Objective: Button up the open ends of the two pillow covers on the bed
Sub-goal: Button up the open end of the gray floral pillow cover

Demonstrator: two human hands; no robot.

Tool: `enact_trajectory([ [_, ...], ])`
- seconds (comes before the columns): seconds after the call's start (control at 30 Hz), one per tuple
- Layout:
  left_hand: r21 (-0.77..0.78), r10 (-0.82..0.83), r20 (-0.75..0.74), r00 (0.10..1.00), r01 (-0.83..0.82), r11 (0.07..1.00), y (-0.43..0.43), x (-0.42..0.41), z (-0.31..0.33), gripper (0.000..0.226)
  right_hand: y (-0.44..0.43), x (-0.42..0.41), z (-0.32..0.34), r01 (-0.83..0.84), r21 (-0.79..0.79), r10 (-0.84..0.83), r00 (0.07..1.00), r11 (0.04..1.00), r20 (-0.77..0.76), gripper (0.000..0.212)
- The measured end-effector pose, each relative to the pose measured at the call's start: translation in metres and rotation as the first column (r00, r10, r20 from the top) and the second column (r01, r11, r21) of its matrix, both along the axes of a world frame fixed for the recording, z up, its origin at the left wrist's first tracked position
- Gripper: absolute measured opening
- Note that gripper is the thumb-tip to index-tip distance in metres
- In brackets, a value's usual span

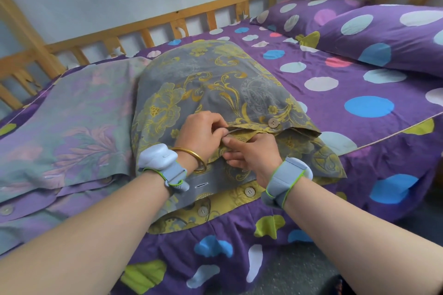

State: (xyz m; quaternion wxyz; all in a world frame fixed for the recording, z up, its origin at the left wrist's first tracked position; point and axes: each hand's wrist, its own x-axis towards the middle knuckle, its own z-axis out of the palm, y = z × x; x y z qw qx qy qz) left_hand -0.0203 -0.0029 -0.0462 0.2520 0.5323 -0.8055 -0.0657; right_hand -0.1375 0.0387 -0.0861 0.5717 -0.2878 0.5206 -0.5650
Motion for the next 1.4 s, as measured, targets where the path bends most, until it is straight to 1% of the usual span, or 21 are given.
enact_trajectory([
  [0.07, 0.007, 0.013, -0.061, 0.998, -0.013, 1.0, 0.002, 0.001, 0.005, 0.009, 0.0, 0.0, 0.002, 0.001, -0.029, 0.001, 0.999, 1.0, 0.053, 0.031],
  [0.17, 0.013, 0.04, -0.107, 0.993, -0.038, 0.999, 0.004, 0.001, 0.012, 0.009, 0.003, -0.001, 0.005, -0.026, -0.076, 0.035, 0.992, 0.997, 0.119, 0.033],
  [0.37, -0.004, -0.003, -0.04, 0.999, 0.003, 1.0, 0.004, -0.001, 0.016, 0.01, 0.004, -0.001, 0.01, 0.032, -0.066, -0.022, 0.989, 0.997, 0.146, 0.04],
  [0.43, 0.009, -0.01, -0.047, 0.999, 0.01, 1.0, 0.004, 0.001, 0.016, 0.014, 0.003, 0.0, 0.009, 0.048, -0.061, -0.039, 0.989, 0.997, 0.141, 0.037],
  [0.53, 0.145, -0.017, -0.175, 0.984, 0.043, 0.988, 0.001, 0.006, 0.017, 0.021, 0.003, -0.001, 0.007, 0.038, -0.077, -0.029, 0.993, 0.996, 0.117, 0.02],
  [0.6, 0.165, -0.027, -0.108, 0.994, 0.045, 0.985, 0.0, 0.007, 0.017, 0.01, 0.004, -0.001, 0.007, 0.027, -0.074, -0.017, 0.993, 0.997, 0.121, 0.017],
  [0.67, 0.129, -0.036, -0.008, 0.999, 0.037, 0.991, -0.001, 0.005, 0.018, 0.002, 0.005, -0.001, 0.006, 0.011, -0.076, -0.001, 0.992, 0.997, 0.13, 0.017],
  [0.77, 0.051, -0.029, 0.029, 0.999, 0.027, 0.998, 0.0, 0.003, 0.019, 0.005, 0.005, 0.001, 0.007, -0.035, -0.077, 0.045, 0.99, 0.996, 0.135, 0.005],
  [0.87, -0.054, -0.042, 0.071, 0.997, 0.046, 0.997, 0.001, 0.004, 0.015, 0.005, 0.004, 0.001, 0.008, -0.044, -0.036, 0.049, 0.991, 0.998, 0.122, 0.032],
  [0.9, -0.078, -0.062, 0.096, 0.993, 0.069, 0.995, 0.002, 0.004, 0.011, 0.005, 0.003, 0.001, 0.008, -0.029, -0.025, 0.031, 0.993, 0.999, 0.113, 0.034],
  [0.97, -0.121, -0.093, 0.13, 0.987, 0.109, 0.987, 0.003, 0.006, 0.006, 0.003, 0.0, 0.001, 0.005, 0.008, -0.005, -0.007, 0.992, 1.0, 0.129, 0.026],
  [1.03, -0.151, -0.098, 0.113, 0.989, 0.114, 0.982, 0.003, 0.01, 0.003, 0.001, -0.004, 0.0, 0.001, 0.032, 0.03, -0.037, 0.983, 0.999, 0.179, 0.026],
  [1.1, -0.142, -0.072, 0.039, 0.997, 0.077, 0.987, 0.005, 0.01, 0.0, 0.004, -0.006, -0.001, -0.003, 0.037, 0.049, -0.046, 0.978, 0.998, 0.203, 0.027],
  [1.13, -0.088, -0.028, -0.033, 0.999, 0.025, 0.996, 0.007, 0.008, 0.001, 0.005, -0.006, -0.001, -0.003, 0.034, 0.044, -0.042, 0.979, 0.998, 0.199, 0.024],
  [1.17, 0.025, 0.039, -0.141, 0.989, -0.036, 0.999, 0.008, 0.006, 0.002, 0.006, -0.005, 0.0, -0.004, 0.036, 0.025, -0.04, 0.985, 0.999, 0.171, 0.018],
  [1.2, 0.191, 0.127, -0.276, 0.953, -0.075, 0.979, 0.008, 0.003, 0.004, 0.006, -0.006, 0.001, -0.006, 0.047, -0.004, -0.047, 0.994, 0.999, 0.101, 0.012],
  [1.23, 0.382, 0.232, -0.407, 0.883, -0.066, 0.922, 0.008, 0.001, 0.007, 0.006, -0.007, 0.002, -0.008, 0.071, -0.047, -0.071, 0.997, 0.996, -0.007, 0.012],
  [1.27, 0.548, 0.333, -0.506, 0.796, -0.002, 0.836, 0.008, 0.0, 0.01, 0.006, -0.009, 0.003, -0.01, 0.09, -0.106, -0.103, 0.987, 0.99, -0.126, 0.019],
  [1.3, 0.642, 0.404, -0.558, 0.725, 0.069, 0.764, 0.008, 0.001, 0.015, 0.006, -0.011, 0.004, -0.012, 0.091, -0.152, -0.124, 0.968, 0.984, -0.219, 0.025],
  [1.33, 0.678, 0.432, -0.579, 0.691, 0.115, 0.726, 0.007, 0.003, 0.018, 0.007, -0.011, 0.005, -0.013, 0.085, -0.167, -0.131, 0.949, 0.982, -0.287, 0.029],
  [1.4, 0.66, 0.39, -0.586, 0.71, 0.14, 0.738, 0.005, 0.009, 0.021, 0.008, -0.009, 0.008, -0.012, 0.034, -0.144, -0.078, 0.947, 0.989, -0.313, 0.029],
])
